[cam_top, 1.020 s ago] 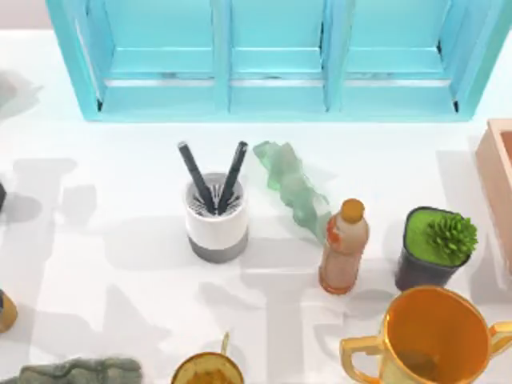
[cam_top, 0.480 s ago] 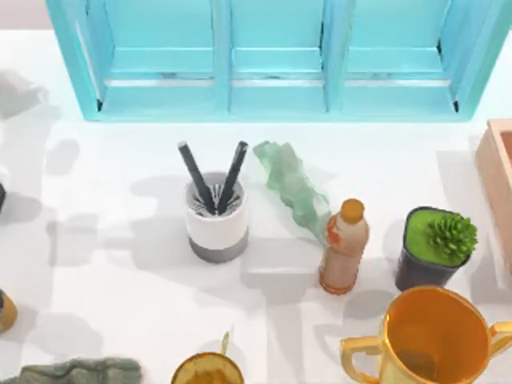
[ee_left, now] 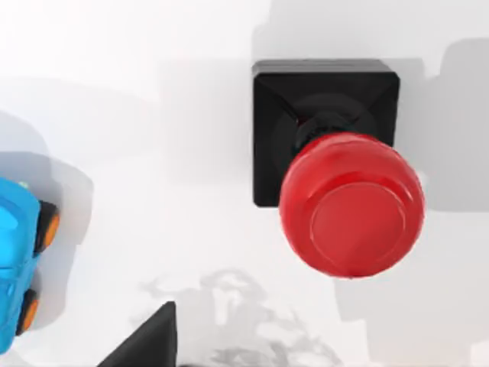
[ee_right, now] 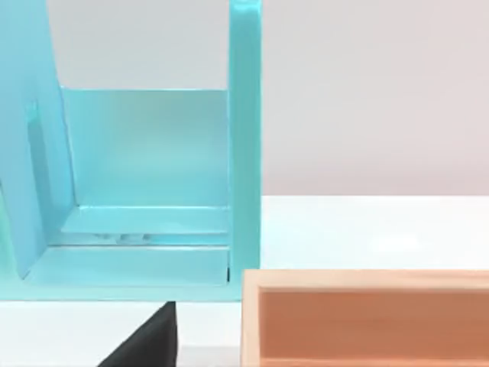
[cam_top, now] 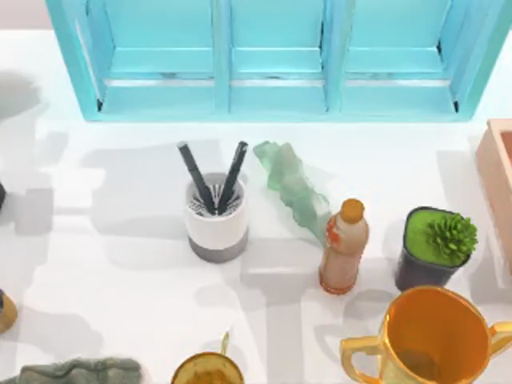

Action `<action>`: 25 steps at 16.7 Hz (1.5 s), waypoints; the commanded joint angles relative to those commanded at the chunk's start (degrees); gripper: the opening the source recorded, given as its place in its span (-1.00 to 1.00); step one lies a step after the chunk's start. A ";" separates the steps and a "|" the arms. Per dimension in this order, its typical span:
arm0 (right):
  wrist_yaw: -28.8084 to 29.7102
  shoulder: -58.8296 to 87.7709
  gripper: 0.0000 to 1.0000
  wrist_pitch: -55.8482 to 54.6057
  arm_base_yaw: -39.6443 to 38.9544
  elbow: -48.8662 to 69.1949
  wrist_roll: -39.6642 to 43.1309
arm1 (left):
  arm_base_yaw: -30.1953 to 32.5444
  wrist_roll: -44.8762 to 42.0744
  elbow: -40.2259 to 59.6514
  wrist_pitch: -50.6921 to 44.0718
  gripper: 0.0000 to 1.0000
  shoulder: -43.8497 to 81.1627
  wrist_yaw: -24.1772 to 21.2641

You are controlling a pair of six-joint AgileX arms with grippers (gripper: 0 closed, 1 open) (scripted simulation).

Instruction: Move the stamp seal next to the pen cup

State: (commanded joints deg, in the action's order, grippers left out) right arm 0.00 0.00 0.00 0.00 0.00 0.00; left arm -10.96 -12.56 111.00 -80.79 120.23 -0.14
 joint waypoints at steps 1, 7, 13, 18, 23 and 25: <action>0.00 0.00 1.00 0.00 0.00 0.00 0.00 | 0.00 0.00 0.00 0.00 1.00 0.00 0.00; 0.00 0.00 1.00 0.00 0.00 0.00 0.00 | 0.21 0.11 -1.07 1.03 1.00 0.01 0.00; 0.00 0.00 1.00 0.00 0.00 0.00 0.00 | -0.05 -0.06 -13.73 16.01 1.00 1.71 -0.01; 0.00 0.00 1.00 0.00 0.00 0.00 0.00 | -0.16 -0.20 -18.85 21.46 1.00 2.61 -0.02; 0.00 0.00 1.00 0.00 0.00 0.00 0.00 | -0.16 -0.20 -18.85 21.46 0.55 2.61 -0.02; 0.00 0.00 1.00 0.00 0.00 0.00 0.00 | -0.16 -0.20 -18.85 21.46 0.25 2.61 -0.02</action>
State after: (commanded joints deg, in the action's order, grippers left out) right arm 0.00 0.00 0.00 0.00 0.00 0.00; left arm -11.12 -12.76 92.14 -59.33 122.84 -0.16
